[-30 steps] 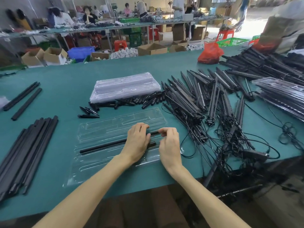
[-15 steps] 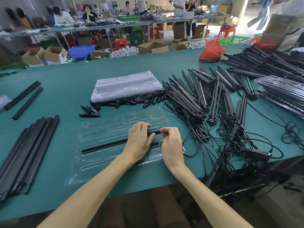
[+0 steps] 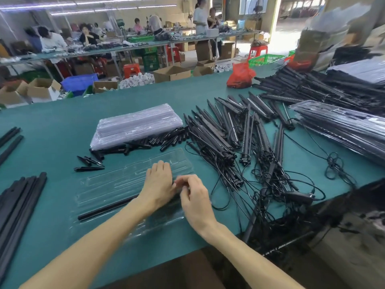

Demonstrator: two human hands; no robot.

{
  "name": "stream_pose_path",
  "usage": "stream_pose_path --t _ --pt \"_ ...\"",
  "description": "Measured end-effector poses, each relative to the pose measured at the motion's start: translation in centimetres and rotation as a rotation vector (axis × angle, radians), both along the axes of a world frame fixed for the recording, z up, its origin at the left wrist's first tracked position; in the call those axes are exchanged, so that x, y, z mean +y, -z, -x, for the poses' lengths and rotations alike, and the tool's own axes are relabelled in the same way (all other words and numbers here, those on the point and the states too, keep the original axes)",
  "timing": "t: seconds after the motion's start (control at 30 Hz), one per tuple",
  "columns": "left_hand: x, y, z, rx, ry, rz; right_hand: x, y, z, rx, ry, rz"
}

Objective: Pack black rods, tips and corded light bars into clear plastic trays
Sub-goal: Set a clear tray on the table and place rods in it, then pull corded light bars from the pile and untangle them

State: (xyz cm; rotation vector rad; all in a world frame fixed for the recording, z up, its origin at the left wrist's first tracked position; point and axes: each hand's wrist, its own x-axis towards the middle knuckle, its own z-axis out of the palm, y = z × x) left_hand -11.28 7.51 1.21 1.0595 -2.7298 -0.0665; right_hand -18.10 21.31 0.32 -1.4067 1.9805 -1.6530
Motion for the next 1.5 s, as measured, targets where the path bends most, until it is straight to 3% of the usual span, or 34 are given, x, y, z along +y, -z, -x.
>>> stream_pose_path --t 0.13,0.4,0.53,0.67,0.77,0.87,0.97,1.23,1.5 --pt "0.3 -0.2 2.6 0.194 -0.037 -0.04 1.0 -0.8 1.2 -0.017 -0.017 -0.005" --pt "1.3 2.9 3.2 0.146 -0.078 -0.14 1.0 -4.8 9.2 -0.035 0.108 -0.023" --pt "1.3 3.0 3.0 0.17 -0.068 -0.127 -1.4 -7.1 16.8 -0.003 0.314 -0.07" --pt "1.2 3.0 3.0 0.166 -0.07 -0.115 -2.4 -5.5 24.2 0.351 0.66 -0.531" --pt "1.2 3.0 3.0 0.172 -0.074 -0.122 -1.8 -3.8 27.1 0.297 0.752 -0.863" --pt "1.2 2.9 3.1 0.181 -0.081 -0.121 -1.6 -2.9 27.9 0.289 0.719 -0.96" --pt "1.2 2.9 3.1 0.182 -0.086 -0.121 -1.4 -2.9 28.2 0.239 0.681 -0.912" --pt "1.4 2.8 3.0 0.174 -0.091 -0.133 0.0 -6.1 29.2 -0.244 0.713 -0.47" --pt "1.5 2.5 3.0 0.167 -0.091 -0.131 -0.5 -10.7 28.2 -0.273 0.584 -0.331"
